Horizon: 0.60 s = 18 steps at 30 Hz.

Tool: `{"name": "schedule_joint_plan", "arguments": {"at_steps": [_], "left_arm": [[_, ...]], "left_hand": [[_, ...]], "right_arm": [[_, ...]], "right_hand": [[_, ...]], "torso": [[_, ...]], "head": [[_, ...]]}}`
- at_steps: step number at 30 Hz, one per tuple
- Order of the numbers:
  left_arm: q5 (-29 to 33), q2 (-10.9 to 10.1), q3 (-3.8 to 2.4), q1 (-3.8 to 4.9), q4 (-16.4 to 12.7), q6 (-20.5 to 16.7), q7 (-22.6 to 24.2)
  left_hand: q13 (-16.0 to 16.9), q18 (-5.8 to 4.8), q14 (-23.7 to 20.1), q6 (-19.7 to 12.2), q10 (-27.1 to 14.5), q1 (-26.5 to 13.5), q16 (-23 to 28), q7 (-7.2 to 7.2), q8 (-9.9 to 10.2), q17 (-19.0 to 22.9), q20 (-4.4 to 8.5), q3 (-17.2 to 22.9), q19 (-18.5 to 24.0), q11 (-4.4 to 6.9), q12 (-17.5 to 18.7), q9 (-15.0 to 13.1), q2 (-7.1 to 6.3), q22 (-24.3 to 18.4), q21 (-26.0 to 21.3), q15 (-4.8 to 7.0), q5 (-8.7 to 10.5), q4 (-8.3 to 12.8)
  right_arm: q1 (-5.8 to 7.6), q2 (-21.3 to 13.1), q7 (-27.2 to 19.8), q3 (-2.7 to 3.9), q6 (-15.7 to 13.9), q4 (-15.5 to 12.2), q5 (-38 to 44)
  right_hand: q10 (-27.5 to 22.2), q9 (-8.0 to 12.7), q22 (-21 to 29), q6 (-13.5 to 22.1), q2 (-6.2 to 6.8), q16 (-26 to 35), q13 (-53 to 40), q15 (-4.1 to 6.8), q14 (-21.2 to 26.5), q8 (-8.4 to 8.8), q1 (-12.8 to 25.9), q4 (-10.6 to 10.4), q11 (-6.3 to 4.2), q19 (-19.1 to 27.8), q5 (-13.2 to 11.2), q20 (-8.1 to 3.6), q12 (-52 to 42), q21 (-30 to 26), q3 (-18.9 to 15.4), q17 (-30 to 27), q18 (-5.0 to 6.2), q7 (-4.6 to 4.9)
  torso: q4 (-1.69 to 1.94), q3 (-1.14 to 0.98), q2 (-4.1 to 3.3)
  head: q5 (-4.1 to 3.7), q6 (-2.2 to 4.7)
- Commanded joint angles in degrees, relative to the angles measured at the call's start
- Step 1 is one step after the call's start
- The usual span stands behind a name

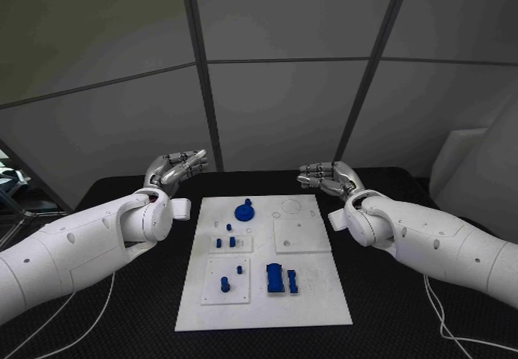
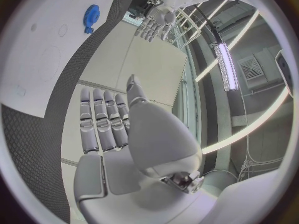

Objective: Assemble the parts on the task board

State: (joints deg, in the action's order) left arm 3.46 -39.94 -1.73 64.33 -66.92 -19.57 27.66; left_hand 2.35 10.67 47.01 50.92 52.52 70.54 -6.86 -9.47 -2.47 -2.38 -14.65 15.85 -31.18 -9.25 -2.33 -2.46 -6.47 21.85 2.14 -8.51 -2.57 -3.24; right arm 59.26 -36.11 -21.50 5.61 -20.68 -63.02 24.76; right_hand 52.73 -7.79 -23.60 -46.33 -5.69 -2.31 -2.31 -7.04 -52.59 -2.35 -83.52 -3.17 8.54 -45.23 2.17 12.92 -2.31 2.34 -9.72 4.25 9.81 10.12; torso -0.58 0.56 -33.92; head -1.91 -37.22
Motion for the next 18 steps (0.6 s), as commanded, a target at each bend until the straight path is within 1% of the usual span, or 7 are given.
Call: {"name": "schedule_joint_plan", "arguments": {"at_steps": [1,3,6,14,16,17,18], "left_arm": [[-0.2,-0.22,0.02,-0.07,-1.18,-1.31,0.23],[-0.46,-0.58,0.15,-0.39,-2.9,-3.14,0.38],[-0.9,-1.19,0.39,-0.95,-5.87,-6.29,0.64],[-2.61,-3.56,1.28,-3.09,-17.31,-18.46,1.63],[-2.91,-3.98,1.44,-3.47,-19.32,-20.6,1.81],[-3.03,-4.16,1.51,-3.63,-20.17,-21.5,1.88],[-3.19,-4.38,1.59,-3.83,-21.24,-22.64,1.98]], "left_hand": [[-2.35,-3.2,-15.06,-16.32,-16.82,-22.6,2.17,3.03,2.47,2.38,4.68,-5.05,10.01,2.97,2.33,2.46,2.08,-7.01,-2.14,2.72,2.57,3.24],[-2.35,-6.07,-18.08,-19.58,-20.2,-27.15,2.6,3.64,2.47,2.38,5.63,-6.14,12.01,3.57,2.33,2.46,6.47,-8.42,-2.14,3.27,2.57,3.24],[-2.35,-5.99,-21.39,-23.17,-23.9,-32.11,6.86,4.31,2.47,2.38,6.67,-7.25,14.2,4.23,2.33,2.46,6.47,-9.95,-2.14,3.86,2.57,3.24],[-2.35,-6.02,-28.46,-30.79,-31.78,-42.7,6.86,9.47,2.47,2.38,8.85,-9.62,18.9,9.25,2.33,2.46,6.47,-13.23,-2.14,8.51,2.57,3.24],[-2.35,-6.08,-29.89,-32.36,-33.4,-44.88,6.86,9.47,2.47,2.38,9.34,-10.09,19.83,9.25,2.33,2.46,6.47,-13.91,-2.14,8.51,2.57,3.24],[-2.35,-10.67,-30.61,-33.15,-34.2,-45.94,6.86,9.47,2.47,2.38,9.55,-10.35,20.32,9.25,2.33,2.46,6.47,-14.24,-2.14,8.51,2.57,3.24],[-2.35,-10.67,-31.52,-34.14,-35.2,-47.3,6.86,9.47,2.47,2.38,9.93,-10.62,20.83,9.25,2.33,2.46,6.47,-14.66,-2.14,8.51,2.57,3.24]], "right_arm": [[0.09,-0.4,-0.42,-0.16,-1.35,-1.24,-1.14],[0.15,-0.99,-0.98,-0.54,-2.92,-3.07,-2.83],[0.25,-1.99,-1.95,-1.21,-5.63,-6.22,-5.72],[0.65,-6.07,-5.88,-3.94,-16.67,-19.05,-17.52],[0.73,-6.86,-6.63,-4.46,-18.78,-21.51,-19.78],[0.76,-7.2,-6.96,-4.69,-19.7,-22.58,-20.76],[0.81,-7.64,-7.38,-4.98,-20.89,-23.96,-22.03]], "right_hand": [[-16.7,2.48,7.48,14.67,5.69,2.31,2.31,2.23,16.66,2.35,26.46,3.17,-2.71,14.33,-2.17,-4.09,2.31,-2.34,3.1,-4.25,-2.95,-3.2],[-20.23,3.0,9.05,17.78,5.69,2.31,2.31,2.7,20.18,2.35,32.02,3.17,-3.27,17.35,-2.17,-4.95,2.31,-2.34,3.77,-4.25,-3.65,-3.89],[-23.93,3.54,10.71,21.02,5.69,2.31,2.31,7.04,23.87,2.35,37.86,3.17,-3.87,20.53,-2.17,-5.86,2.31,-2.34,4.38,-4.25,-3.92,-4.6],[-31.78,7.79,14.24,27.95,5.69,2.31,2.31,7.04,31.72,2.35,50.34,3.17,-8.54,27.29,-2.17,-7.78,2.31,-2.34,9.72,-4.25,-5.17,-6.11],[-33.4,7.79,14.95,29.34,5.69,2.31,2.31,7.04,33.31,2.35,52.86,3.17,-8.54,28.66,-2.17,-8.16,2.31,-2.34,9.72,-4.25,-5.25,-10.12],[-34.24,7.79,15.33,30.08,5.69,2.31,2.31,7.04,34.15,2.35,54.2,3.17,-8.54,29.35,-2.17,-8.41,2.31,-2.34,9.72,-4.25,-9.81,-10.12],[-35.26,7.79,15.78,30.89,5.69,2.31,2.31,7.04,35.16,2.35,55.8,3.17,-8.54,30.26,-2.17,-8.62,2.31,-2.34,9.72,-4.25,-5.79,-10.12]], "torso": [[0.13,-0.14,0.64],[0.31,-0.31,1.5],[0.5,-0.48,2.36],[0.58,-0.56,2.74],[0.58,-0.56,2.74],[0.58,-0.56,2.74],[0.58,-0.56,2.74]], "head": [[0.43,0.63],[1.03,1.53],[1.64,2.44],[1.91,2.84],[1.91,2.84],[1.91,2.84],[1.91,2.84]]}}
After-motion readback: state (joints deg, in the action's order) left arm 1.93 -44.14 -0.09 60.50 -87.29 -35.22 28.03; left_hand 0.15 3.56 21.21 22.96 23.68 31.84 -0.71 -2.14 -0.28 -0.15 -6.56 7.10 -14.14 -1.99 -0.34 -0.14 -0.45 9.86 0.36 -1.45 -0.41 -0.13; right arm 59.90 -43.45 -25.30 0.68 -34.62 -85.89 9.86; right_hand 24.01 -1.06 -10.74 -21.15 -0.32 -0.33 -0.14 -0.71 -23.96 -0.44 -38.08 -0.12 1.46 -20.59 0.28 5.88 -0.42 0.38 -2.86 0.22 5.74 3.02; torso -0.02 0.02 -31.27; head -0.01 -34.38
